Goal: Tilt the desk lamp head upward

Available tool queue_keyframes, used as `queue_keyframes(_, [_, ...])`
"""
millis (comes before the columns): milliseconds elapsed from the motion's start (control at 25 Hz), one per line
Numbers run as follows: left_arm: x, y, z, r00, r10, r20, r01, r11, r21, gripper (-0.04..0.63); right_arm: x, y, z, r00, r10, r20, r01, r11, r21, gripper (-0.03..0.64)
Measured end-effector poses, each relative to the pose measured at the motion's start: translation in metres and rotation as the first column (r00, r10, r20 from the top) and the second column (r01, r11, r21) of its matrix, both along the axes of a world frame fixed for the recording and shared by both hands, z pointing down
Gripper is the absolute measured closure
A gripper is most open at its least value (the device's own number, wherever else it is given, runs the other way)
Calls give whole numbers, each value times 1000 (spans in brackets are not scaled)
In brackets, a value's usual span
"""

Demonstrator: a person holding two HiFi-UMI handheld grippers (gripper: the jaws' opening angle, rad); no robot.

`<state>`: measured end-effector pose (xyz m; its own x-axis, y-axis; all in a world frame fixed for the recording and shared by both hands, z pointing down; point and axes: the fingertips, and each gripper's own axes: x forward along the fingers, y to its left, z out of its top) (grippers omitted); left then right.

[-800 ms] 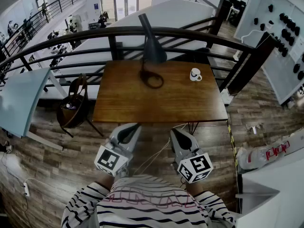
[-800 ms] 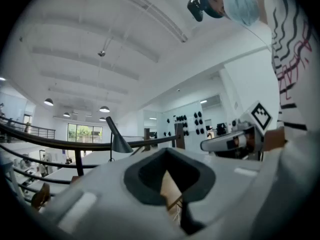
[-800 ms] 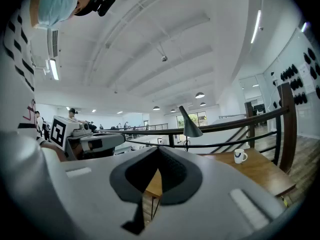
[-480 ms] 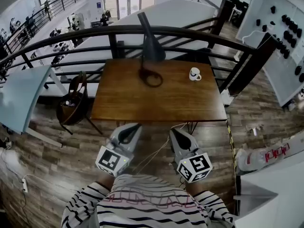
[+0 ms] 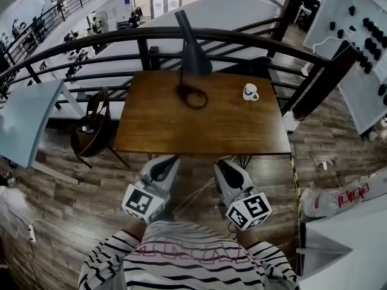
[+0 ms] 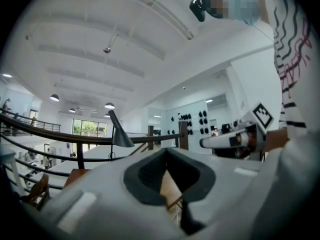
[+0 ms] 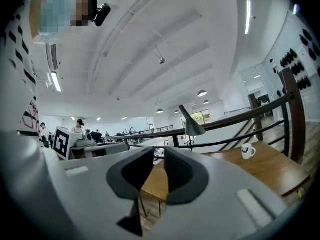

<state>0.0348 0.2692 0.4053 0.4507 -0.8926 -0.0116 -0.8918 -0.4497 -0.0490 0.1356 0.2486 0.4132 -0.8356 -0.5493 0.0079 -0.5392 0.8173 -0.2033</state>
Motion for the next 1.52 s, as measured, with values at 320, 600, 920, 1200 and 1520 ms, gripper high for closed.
queue_keyframes(320, [-60, -62, -4, 999, 37, -6, -37, 999, -15, 513, -58, -59, -6, 999, 37, -5, -37, 999, -17, 466])
queue_keyframes(600, [-121, -132, -24, 996, 92, 0, -92, 996, -15, 470, -115, -117, -26, 995, 100, -2, -100, 995, -30, 423])
queue_keyframes(920, [-167, -193, -11, 990, 142, -5, -142, 989, -38, 423, -151, -174, -15, 983, 185, 9, -184, 982, -33, 374])
queue_keyframes(1200, [-188, -232, 0, 980, 200, -3, -200, 978, -64, 387, -171, -206, -9, 974, 227, -1, -227, 973, -42, 357])
queue_keyframes(1520, [-176, -265, 12, 985, 171, 20, -169, 982, -81, 367, -155, -239, -4, 981, 194, 18, -193, 980, -39, 345])
